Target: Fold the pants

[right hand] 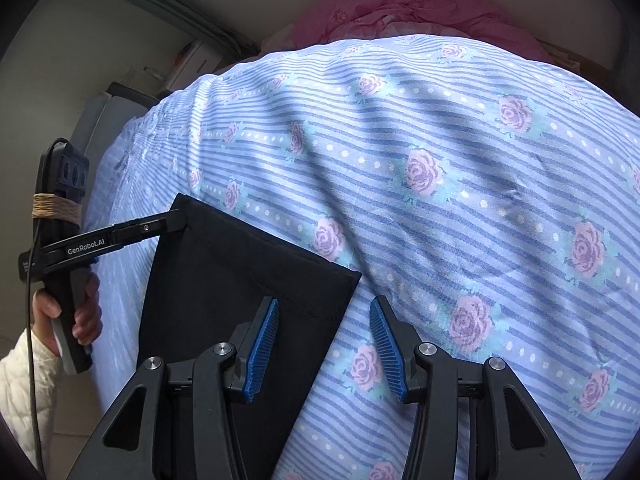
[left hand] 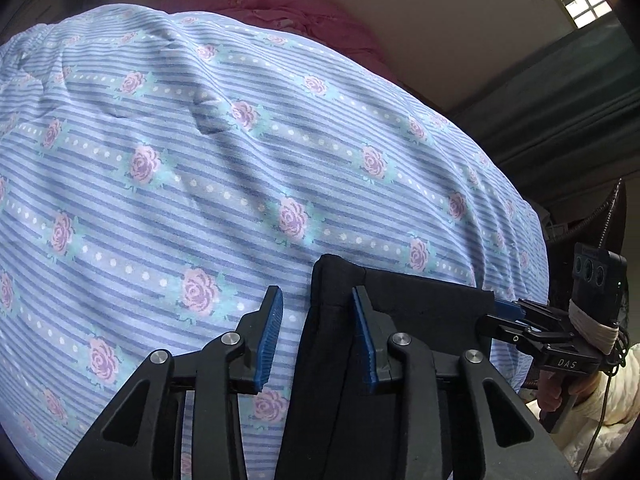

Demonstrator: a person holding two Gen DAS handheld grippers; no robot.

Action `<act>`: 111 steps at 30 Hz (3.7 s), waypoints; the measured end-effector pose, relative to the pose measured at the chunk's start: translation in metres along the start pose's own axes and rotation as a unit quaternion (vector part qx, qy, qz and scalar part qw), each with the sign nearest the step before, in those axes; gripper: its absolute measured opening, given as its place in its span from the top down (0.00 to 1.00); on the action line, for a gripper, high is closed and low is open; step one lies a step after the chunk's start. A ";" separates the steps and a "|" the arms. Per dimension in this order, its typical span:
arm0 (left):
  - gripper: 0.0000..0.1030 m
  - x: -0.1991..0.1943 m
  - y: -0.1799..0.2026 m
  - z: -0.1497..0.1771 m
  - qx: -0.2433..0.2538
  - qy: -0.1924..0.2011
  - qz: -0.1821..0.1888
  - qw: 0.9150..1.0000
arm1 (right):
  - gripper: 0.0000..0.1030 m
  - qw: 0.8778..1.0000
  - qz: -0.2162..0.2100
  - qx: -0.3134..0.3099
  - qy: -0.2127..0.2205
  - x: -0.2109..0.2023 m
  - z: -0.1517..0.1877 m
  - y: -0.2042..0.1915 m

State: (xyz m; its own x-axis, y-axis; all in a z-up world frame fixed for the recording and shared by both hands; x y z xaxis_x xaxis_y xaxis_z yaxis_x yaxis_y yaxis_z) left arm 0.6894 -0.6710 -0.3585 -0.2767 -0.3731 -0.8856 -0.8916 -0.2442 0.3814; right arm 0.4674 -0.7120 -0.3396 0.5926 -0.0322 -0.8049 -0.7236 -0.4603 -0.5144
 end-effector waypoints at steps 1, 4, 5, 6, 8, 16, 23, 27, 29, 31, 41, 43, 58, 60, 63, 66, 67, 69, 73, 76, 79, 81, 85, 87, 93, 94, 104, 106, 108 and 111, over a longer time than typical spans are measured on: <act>0.67 0.001 -0.003 -0.001 -0.008 0.000 0.010 1.000 | 0.53 1.000 -0.006 0.005 0.000 0.001 -0.001 0.002; 0.67 0.005 -0.009 0.000 -0.034 0.000 0.041 0.999 | 0.53 0.999 -0.023 0.023 -0.001 0.007 -0.006 0.006; 0.67 0.008 -0.007 0.000 -0.039 -0.002 0.058 0.998 | 0.53 0.999 -0.026 0.025 -0.002 0.009 -0.006 0.006; 0.67 0.011 -0.003 0.000 -0.042 -0.008 0.067 0.997 | 0.53 0.999 -0.030 0.027 -0.002 0.010 -0.006 0.006; 0.71 0.015 0.003 -0.001 -0.026 -0.009 0.049 0.998 | 0.60 0.999 -0.031 0.020 -0.004 0.012 -0.007 0.004; 0.89 -0.008 0.022 -0.035 -0.002 0.030 0.047 0.998 | 0.88 0.999 -0.028 0.016 -0.007 -0.010 -0.028 -0.004; 0.83 0.008 0.024 -0.036 0.012 -0.001 0.003 1.000 | 0.88 0.999 0.003 -0.035 -0.003 -0.007 -0.022 -0.014; 0.55 -0.015 0.027 -0.037 0.032 0.011 -0.008 0.999 | 0.88 0.999 0.005 -0.040 -0.004 -0.007 -0.022 -0.008; 0.50 -0.024 0.031 -0.029 0.044 0.005 0.014 0.999 | 0.88 0.999 0.002 -0.032 -0.006 -0.007 -0.022 -0.003; 0.50 -0.024 0.032 -0.018 0.053 -0.012 0.015 0.998 | 0.87 1.000 -0.001 -0.025 -0.006 -0.008 -0.021 0.002; 0.52 0.010 -0.002 -0.005 -0.005 -0.032 0.047 0.998 | 0.71 0.998 -0.054 0.030 -0.027 0.004 -0.015 0.030; 0.55 0.008 -0.007 -0.004 -0.017 -0.032 0.055 0.998 | 0.71 0.998 -0.058 0.023 -0.028 0.010 -0.014 0.032; 0.84 -0.126 0.032 0.026 0.026 0.076 0.045 0.996 | 0.87 0.984 -0.029 -0.173 0.039 -0.097 -0.015 -0.065; 0.84 -0.159 0.038 0.040 0.029 0.092 0.036 0.995 | 0.87 0.974 -0.033 -0.217 0.052 -0.122 -0.006 -0.093; 0.84 -0.203 0.052 0.066 0.032 0.112 0.021 0.993 | 0.87 0.960 -0.062 -0.268 0.052 -0.155 0.014 -0.132; 0.84 -0.246 0.070 0.096 0.044 0.132 -0.005 0.990 | 0.87 0.947 -0.097 -0.304 0.040 -0.182 0.045 -0.168; 0.84 -0.262 0.073 0.109 0.047 0.139 -0.012 0.989 | 0.87 0.942 -0.109 -0.316 0.034 -0.191 0.057 -0.180; 0.84 -0.287 0.081 0.135 0.050 0.149 -0.028 0.987 | 0.87 0.932 -0.130 -0.338 0.023 -0.208 0.083 -0.200; 0.84 -0.327 0.081 0.199 0.035 0.165 -0.059 0.984 | 0.87 0.906 -0.166 -0.388 -0.005 -0.228 0.141 -0.240; 0.84 -0.345 0.067 0.253 0.006 0.168 -0.084 0.982 | 0.87 0.888 -0.186 -0.420 -0.034 -0.231 0.189 -0.265; 0.84 -0.349 0.043 0.304 -0.030 0.164 -0.106 0.980 | 0.87 0.871 -0.202 -0.443 -0.069 -0.224 0.236 -0.282; 0.84 -0.346 0.025 0.334 -0.062 0.156 -0.113 0.979 | 0.87 0.860 -0.203 -0.459 -0.091 -0.212 0.265 -0.292; 0.87 -0.327 -0.008 0.384 -0.122 0.142 -0.127 0.974 | 0.87 0.839 -0.194 -0.491 -0.130 -0.181 0.317 -0.301; 0.87 -0.317 -0.022 0.409 -0.154 0.136 -0.127 0.970 | 0.87 0.829 -0.187 -0.505 -0.151 -0.164 0.336 -0.303; 0.78 -0.284 -0.054 0.473 -0.236 0.087 -0.160 0.954 | 0.87 0.800 -0.179 -0.529 -0.219 -0.116 0.391 -0.300; 0.70 -0.280 -0.058 0.485 -0.251 0.076 -0.174 0.949 | 0.87 0.793 -0.177 -0.535 -0.232 -0.109 0.400 -0.300; 0.49 -0.290 -0.036 0.562 -0.339 0.123 -0.191 0.913 | 0.50 0.810 -0.148 -0.508 -0.253 -0.114 0.386 -0.271; 0.49 -0.289 -0.036 0.563 -0.360 0.145 -0.185 0.903 | 0.50 0.826 -0.126 -0.492 -0.245 -0.109 0.368 -0.261; 0.50 -0.285 -0.040 0.561 -0.392 0.165 -0.164 0.890 | 0.50 0.838 -0.101 -0.481 -0.236 -0.099 0.352 -0.252; 0.51 -0.275 -0.042 0.546 -0.403 0.191 -0.146 0.883 | 0.50 0.850 -0.068 -0.473 -0.221 -0.087 0.329 -0.244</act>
State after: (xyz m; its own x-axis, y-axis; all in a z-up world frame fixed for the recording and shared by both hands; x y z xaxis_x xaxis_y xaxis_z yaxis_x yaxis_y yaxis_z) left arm 0.6076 -0.0693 -0.2755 0.2019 -0.4267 -0.8816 -0.3181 -0.8799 0.3530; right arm 0.4764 -0.3046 -0.2417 0.3049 0.3187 -0.8975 0.0731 -0.9474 -0.3115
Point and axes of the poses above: each gripper's, at about its wrist camera, not at the fingertips, and x roughly the way its jaws point, y to its right, z to its underside, the point moved 4 cm from there along x, roughly the way its jaws point, and after that the axes turned 5 degrees about y, right-handed, at the moved point
